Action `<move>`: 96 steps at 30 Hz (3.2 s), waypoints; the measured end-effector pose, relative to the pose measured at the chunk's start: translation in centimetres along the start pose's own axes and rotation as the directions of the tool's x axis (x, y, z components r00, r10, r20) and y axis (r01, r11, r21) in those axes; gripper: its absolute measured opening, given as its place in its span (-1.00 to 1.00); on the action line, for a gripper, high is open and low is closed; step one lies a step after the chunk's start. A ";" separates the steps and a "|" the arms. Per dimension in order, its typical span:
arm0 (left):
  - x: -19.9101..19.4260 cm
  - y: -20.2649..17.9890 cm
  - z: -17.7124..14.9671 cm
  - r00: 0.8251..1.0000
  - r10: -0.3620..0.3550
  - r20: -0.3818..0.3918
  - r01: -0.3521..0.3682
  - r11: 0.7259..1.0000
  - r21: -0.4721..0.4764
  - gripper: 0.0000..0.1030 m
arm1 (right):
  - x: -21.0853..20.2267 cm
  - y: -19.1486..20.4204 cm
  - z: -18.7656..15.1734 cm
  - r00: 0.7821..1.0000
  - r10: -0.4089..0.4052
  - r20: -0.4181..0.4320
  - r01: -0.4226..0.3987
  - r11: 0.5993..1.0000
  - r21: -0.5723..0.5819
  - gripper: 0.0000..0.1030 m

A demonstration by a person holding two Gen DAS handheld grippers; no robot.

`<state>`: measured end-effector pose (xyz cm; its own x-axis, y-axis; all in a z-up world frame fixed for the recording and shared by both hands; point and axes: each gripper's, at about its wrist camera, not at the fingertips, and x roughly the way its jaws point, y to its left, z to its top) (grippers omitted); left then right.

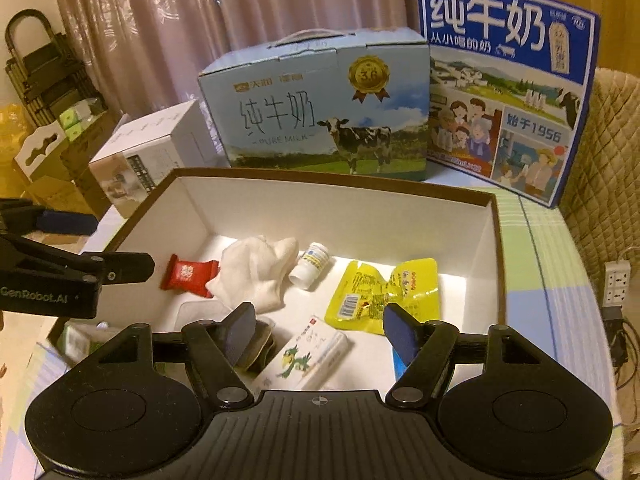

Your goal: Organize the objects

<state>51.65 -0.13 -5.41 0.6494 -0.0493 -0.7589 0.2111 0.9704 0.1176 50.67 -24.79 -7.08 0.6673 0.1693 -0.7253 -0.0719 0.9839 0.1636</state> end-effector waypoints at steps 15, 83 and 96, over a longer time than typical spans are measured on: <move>-10.0 -1.5 -4.2 0.993 -0.073 0.089 0.074 0.997 -0.015 0.84 | -10.7 3.2 -3.4 0.991 0.057 0.124 -0.059 0.998 0.010 0.34; -27.2 -6.0 -31.3 0.998 0.012 -0.065 -0.033 0.947 -0.318 0.98 | -25.8 12.0 -27.2 0.997 0.063 -0.053 -0.060 0.997 0.057 0.42; -27.4 -6.9 -31.4 0.997 0.014 -0.072 -0.034 0.956 -0.292 0.98 | -25.6 12.2 -27.3 0.996 0.062 -0.067 -0.058 0.997 0.056 0.42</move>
<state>9.42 1.96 -5.56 0.5983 -0.0188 -0.8010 -0.0342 0.9982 -0.0490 12.45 -15.56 -4.79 0.6101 0.2335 -0.7571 -0.0690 0.9676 0.2428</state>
